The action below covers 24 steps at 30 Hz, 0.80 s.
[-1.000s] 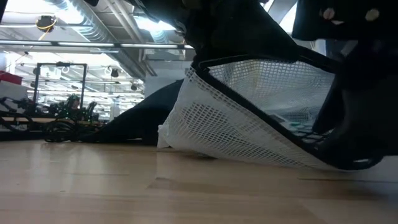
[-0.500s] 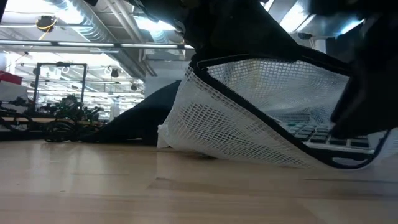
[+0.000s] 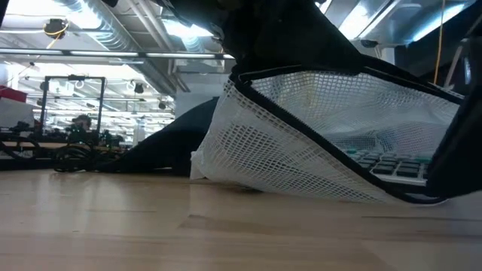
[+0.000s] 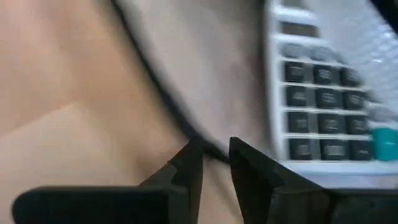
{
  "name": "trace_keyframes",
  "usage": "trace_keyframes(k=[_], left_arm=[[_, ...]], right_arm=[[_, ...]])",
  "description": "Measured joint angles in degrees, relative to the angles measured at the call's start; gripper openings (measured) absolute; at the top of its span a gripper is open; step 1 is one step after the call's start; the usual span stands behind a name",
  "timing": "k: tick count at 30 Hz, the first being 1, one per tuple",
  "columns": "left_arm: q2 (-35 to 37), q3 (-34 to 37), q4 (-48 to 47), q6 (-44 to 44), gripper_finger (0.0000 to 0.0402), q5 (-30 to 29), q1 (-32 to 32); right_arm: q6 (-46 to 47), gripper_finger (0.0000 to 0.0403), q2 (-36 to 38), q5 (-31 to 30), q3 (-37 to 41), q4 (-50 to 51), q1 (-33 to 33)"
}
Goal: Unpack backpack
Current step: Remove the gray calculator from the transparent zip bag
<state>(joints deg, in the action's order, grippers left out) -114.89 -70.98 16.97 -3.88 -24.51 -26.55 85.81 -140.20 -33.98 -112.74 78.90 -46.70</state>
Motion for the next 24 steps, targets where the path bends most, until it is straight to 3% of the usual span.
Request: trace_keyframes(k=[5, 11, 18, 24], left_arm=[[0.0, 0.0, -0.12, 0.2, 0.0, 0.05, 0.02], [0.0, 0.0, -0.09, -0.15, 0.0, 0.35, 0.02], [0.0, 0.0, -0.19, -0.26, 0.0, 0.37, 0.0], [0.0, 0.0, -1.19, -0.45, 0.0, 0.39, 0.0]], right_arm=[[11.77, 0.0062, 0.07, -8.93, -0.31, 8.0, -1.33], [22.09, 0.0062, 0.0, -9.47, 2.85, 10.46, 0.45], [26.75, 0.0062, 0.11, -8.31, 7.81, 7.39, 2.05], [25.14, 0.0062, 0.24, -8.75, 8.83, 2.46, 2.03]])
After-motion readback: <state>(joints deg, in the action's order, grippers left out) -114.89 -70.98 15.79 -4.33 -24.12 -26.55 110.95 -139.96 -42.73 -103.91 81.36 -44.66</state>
